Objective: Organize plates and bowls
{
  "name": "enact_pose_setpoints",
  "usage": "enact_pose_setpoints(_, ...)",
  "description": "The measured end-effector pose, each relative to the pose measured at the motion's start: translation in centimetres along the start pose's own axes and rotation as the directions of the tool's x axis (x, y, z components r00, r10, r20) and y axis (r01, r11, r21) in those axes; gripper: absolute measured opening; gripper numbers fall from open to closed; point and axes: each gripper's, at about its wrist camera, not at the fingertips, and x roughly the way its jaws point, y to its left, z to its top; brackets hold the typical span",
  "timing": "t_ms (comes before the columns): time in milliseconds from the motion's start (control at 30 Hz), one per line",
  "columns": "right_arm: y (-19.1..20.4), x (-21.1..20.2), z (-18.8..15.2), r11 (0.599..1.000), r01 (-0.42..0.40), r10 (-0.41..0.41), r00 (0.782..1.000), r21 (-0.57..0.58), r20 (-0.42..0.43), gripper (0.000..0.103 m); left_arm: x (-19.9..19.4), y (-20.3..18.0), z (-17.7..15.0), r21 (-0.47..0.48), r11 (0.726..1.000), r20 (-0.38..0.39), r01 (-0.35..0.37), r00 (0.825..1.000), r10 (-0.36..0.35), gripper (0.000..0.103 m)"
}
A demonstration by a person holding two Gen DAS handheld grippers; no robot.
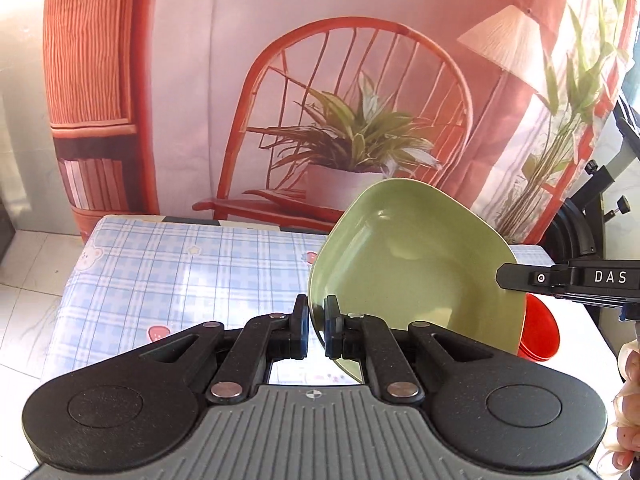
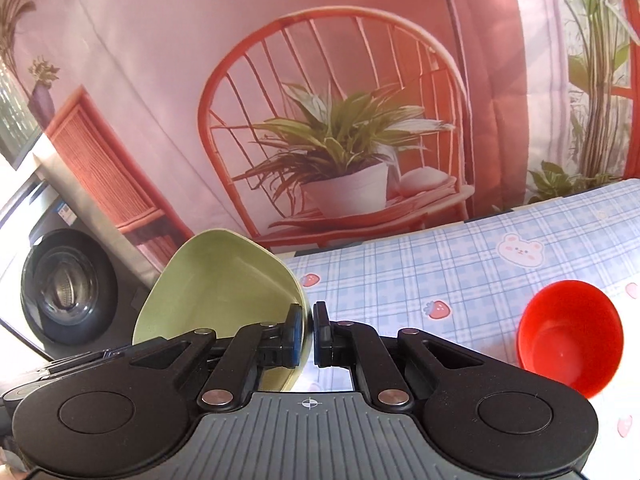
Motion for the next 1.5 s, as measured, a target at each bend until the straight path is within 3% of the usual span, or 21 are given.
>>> enact_pose_setpoints(100, -0.8, -4.6, -1.2, 1.000, -0.022, 0.022, 0.999, -0.016, 0.039, 0.006, -3.6, -3.0, -1.3, 0.048, 0.999, 0.019, -0.026, 1.000, 0.025, 0.010)
enact_pose_setpoints(233, -3.0, -7.6, -3.0, 0.999, -0.029, 0.027, 0.999, 0.043, 0.044, 0.006, -5.5, -5.8, -2.8, 0.031, 0.999, 0.008, -0.038, 0.999, 0.038, 0.010)
enact_pose_setpoints(567, -7.8, -9.7, -6.4, 0.999, 0.046, -0.046, 0.999, 0.004, 0.021, 0.007, -3.8, -9.7, -6.8, 0.023, 1.000, -0.063, 0.020, 0.998, -0.019, 0.010)
enact_pose_setpoints(733, -8.2, -9.2, -6.5, 0.994, 0.106, -0.106, 0.994, -0.021, 0.008, 0.006, -2.9, -9.6, -7.7, 0.025, 0.995, -0.065, 0.095, 0.994, -0.093, 0.011)
enact_pose_setpoints(967, -5.4, -9.7, -5.7, 0.973, 0.211, -0.203, 0.976, -0.094, 0.083, 0.006, -2.1, -9.0, -8.1, 0.006, 0.987, -0.056, 0.160, 0.986, -0.159, 0.011)
enact_pose_setpoints(1067, -4.8, -10.1, -5.3, 0.973, 0.222, -0.216, 0.972, -0.069, 0.092, 0.006, -1.7, -8.6, -8.1, -0.030, 0.980, -0.076, 0.194, 0.978, -0.196, 0.011)
enact_pose_setpoints(1167, -4.1, -9.7, -5.1, 0.969, 0.226, -0.217, 0.972, -0.101, 0.092, 0.006, -2.0, -8.0, -8.3, -0.029, 0.980, -0.056, 0.199, 0.978, -0.200, 0.011)
enact_pose_setpoints(1267, -3.2, -8.9, -5.0, 0.966, 0.230, -0.221, 0.972, -0.122, 0.078, 0.006, -2.0, -7.1, -8.7, -0.095, 0.975, -0.053, 0.200, 0.977, -0.206, 0.011)
enact_pose_setpoints(1500, -3.7, -7.0, -4.9, 0.975, 0.186, -0.181, 0.982, -0.120, 0.051, 0.006, -0.4, -6.9, -9.5, -0.113, 0.981, -0.104, 0.160, 0.980, -0.171, 0.011)
